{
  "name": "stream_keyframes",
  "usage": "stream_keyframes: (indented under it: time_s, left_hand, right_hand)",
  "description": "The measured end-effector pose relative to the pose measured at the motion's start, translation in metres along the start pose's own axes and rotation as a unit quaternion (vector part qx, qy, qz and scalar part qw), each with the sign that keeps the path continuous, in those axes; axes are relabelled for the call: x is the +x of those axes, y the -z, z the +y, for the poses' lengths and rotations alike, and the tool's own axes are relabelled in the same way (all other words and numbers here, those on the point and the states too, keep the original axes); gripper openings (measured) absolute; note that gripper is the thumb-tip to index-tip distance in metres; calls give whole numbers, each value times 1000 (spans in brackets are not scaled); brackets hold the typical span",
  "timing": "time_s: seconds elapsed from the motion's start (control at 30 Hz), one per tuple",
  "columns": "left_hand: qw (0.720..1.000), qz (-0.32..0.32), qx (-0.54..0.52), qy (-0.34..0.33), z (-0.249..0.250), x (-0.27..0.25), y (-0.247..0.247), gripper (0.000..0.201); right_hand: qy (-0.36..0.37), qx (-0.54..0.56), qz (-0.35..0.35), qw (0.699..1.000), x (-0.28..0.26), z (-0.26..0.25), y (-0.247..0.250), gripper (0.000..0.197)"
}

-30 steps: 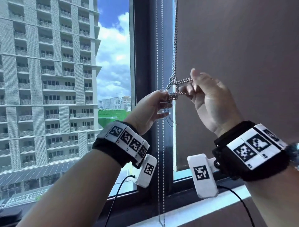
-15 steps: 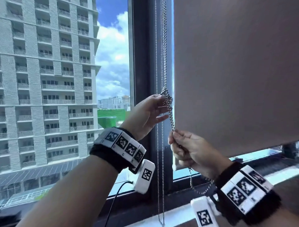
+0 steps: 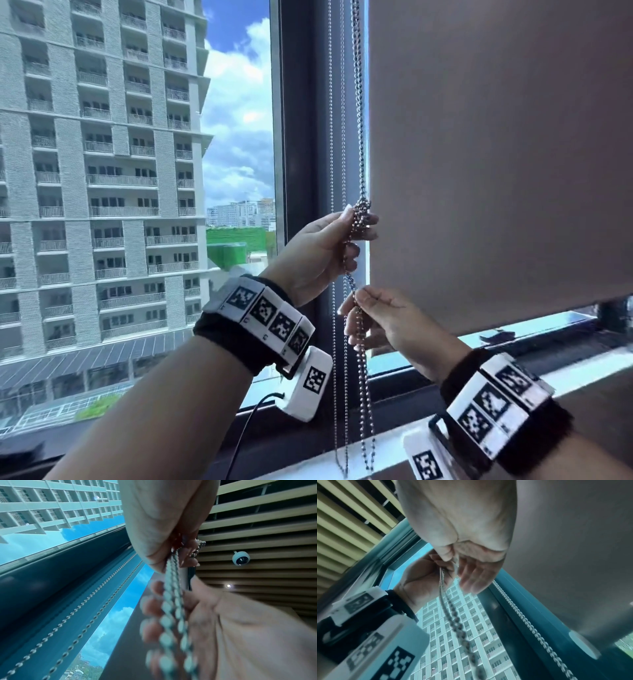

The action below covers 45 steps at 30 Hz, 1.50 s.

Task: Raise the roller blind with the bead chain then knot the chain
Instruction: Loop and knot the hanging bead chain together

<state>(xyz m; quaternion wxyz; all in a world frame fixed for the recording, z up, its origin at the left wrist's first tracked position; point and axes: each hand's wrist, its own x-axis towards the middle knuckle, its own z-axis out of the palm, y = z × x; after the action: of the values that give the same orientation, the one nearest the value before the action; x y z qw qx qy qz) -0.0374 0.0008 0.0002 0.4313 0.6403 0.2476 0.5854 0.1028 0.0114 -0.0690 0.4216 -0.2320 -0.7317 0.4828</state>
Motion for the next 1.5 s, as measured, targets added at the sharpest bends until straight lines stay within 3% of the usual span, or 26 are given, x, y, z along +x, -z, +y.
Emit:
stream_keyframes:
  time_s: [0.1,0.17,0.27,0.33,0.4,0.47,0.6,0.7,0.77,0.83,0.93,0.97,1.07,1.27,1.37,1.5]
  left_hand:
    - [997,19,79,-16,-4,0,0,33]
    - [993,25,116,-17,-5,0,0,34]
    - [987,41,153,-25,-4,-1,0,36]
    - [984,56,166,-28,-1,-1,0,40]
    - [981,66,178,-28,1,-1,1,39]
    - [980,52,188,-26,3,-2,5,34]
    - [986,-10,163,-16,5,-6,17,25]
    - [995,-18,97,-7,5,-9,24,10]
    - [999,-19,47,-11,6,-9,27,16]
    - [998,-23,52,-29,10,-7,29,18]
    - [994,-6,95,-60,17,-4,30,27]
    - [990,2,117,-73,20,-3,29,29]
    - [973,27,196,-117,29,0,24,38]
    - [939,93,275,-186,42,14,5,26]
    - [945,127,251,-164,46,26,-5,27]
    - [981,98,116,-124,53,32,-17,28]
  right_hand:
    - [97,-86,84,988,7,-12,7,20]
    - [235,-184,181,937,13,-21,13,32]
    - [408,-398,266,777,17,-44,20,61]
    - [422,-559,227,677,20,-58,21,67]
    - [402,-664,162,609,27,-62,23,64]
    - [404,-700,136,573,38,-61,25,54]
    - [427,-724,171,513,52,-66,31,25]
    - [432,-726,187,502,52,-70,31,9]
    - [431,-729,191,496,52,-73,30,10]
    - [429,-717,176,520,51,-77,30,11]
    - [403,-653,129,628,45,-90,28,3]
    - [383,-624,127,669,41,-95,28,9]
    - [351,-534,161,752,32,-106,26,13]
    - [330,-211,165,905,39,-126,27,13]
    - [309,31,111,944,41,-137,25,18]
    - [267,139,82,950,40,-142,23,21]
